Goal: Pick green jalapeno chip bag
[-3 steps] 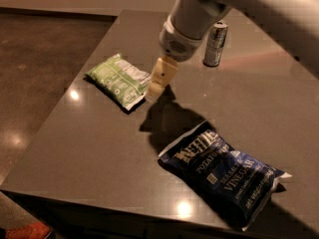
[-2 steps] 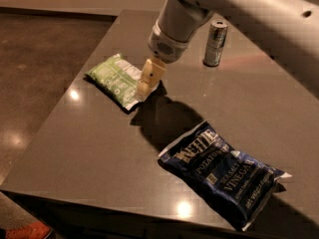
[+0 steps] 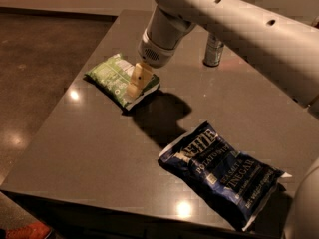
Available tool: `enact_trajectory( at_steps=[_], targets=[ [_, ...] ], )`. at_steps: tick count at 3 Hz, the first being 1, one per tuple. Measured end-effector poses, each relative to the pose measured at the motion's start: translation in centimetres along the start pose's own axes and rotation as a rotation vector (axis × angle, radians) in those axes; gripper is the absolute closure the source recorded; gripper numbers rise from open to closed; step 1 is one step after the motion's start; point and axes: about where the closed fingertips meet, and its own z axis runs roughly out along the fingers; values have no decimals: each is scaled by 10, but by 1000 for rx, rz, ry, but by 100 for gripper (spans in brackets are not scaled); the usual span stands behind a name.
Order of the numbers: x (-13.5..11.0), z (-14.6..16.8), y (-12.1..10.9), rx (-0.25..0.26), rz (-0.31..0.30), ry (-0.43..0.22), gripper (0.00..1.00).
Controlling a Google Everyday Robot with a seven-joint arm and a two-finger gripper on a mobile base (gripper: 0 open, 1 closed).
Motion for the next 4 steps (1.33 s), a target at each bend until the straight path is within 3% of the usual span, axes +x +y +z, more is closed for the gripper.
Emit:
enact_trajectory(
  at_steps=[1, 3, 4],
  targets=[
    [-6, 14, 0, 1, 14, 12, 0],
    [-15, 28, 4, -17, 13, 36, 44],
    [-15, 10, 6, -19, 3, 6, 76]
  ],
)
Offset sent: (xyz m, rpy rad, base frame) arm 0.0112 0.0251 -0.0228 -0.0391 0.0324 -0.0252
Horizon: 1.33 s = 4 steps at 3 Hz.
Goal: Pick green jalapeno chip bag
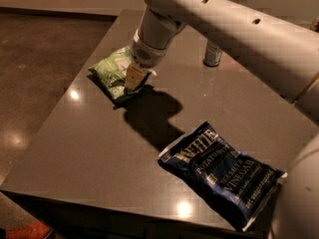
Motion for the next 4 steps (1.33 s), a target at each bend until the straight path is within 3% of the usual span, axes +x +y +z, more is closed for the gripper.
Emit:
enact_trajectory(
  at_steps=[1, 2, 4],
  targets=[
    [3, -20, 1, 5, -5, -34, 98],
    [1, -58, 1, 8, -27, -97, 100],
    [-4, -104, 5, -6, -66, -182, 100]
  ],
)
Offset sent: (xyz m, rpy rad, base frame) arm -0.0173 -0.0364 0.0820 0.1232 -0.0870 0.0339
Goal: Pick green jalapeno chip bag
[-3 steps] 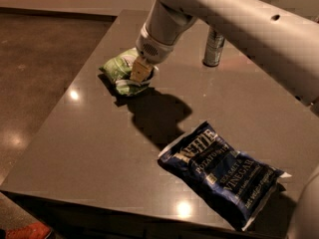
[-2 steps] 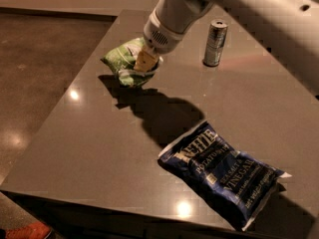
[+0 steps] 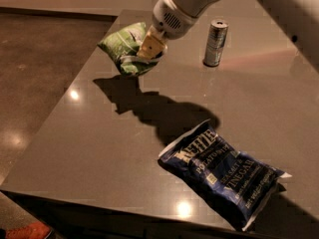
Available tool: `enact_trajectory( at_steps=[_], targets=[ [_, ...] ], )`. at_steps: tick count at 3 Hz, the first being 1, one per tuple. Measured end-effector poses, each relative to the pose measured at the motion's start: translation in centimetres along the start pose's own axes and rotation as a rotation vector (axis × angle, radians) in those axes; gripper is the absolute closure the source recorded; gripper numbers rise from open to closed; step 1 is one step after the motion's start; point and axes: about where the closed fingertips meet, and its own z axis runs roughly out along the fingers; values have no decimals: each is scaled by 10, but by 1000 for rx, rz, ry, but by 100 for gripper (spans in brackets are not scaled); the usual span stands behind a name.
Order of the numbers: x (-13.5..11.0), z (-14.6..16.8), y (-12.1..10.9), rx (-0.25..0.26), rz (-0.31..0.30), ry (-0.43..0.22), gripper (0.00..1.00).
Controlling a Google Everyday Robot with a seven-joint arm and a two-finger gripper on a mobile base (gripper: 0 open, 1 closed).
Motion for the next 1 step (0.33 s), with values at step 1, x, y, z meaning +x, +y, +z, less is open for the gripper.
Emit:
enact_trajectory(
  at_steps=[1],
  targets=[
    [-1, -2, 0, -1, -3, -6, 100]
  ],
)
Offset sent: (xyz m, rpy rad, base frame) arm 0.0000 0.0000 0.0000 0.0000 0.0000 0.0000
